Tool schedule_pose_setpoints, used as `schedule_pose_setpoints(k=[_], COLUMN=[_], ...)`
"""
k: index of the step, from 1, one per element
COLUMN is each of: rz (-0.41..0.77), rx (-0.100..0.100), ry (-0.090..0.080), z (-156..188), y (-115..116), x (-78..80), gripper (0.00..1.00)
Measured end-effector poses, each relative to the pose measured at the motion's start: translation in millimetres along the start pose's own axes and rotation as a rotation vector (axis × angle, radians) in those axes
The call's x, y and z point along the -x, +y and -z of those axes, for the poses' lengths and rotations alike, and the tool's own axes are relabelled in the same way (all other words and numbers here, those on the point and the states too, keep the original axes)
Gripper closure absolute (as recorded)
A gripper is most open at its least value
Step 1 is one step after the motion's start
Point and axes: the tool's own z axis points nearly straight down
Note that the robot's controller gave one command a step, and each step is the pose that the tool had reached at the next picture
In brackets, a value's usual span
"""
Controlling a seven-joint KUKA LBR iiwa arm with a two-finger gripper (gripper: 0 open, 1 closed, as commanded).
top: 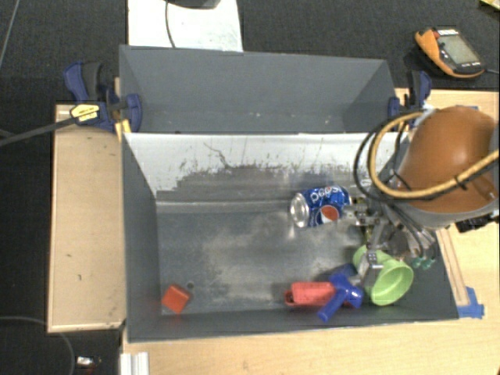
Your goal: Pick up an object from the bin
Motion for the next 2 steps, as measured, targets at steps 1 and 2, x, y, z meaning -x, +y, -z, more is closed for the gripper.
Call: schedule_pose_setpoints(k=[1,2], rz=[0.002,0.174], rx=[0.000,-0.001], ry=[-0.007,-0.009], z=[2.9,-50.3], y=[0.2,22.0], x=[1.6,1.7], gripper=[0.00,0.00])
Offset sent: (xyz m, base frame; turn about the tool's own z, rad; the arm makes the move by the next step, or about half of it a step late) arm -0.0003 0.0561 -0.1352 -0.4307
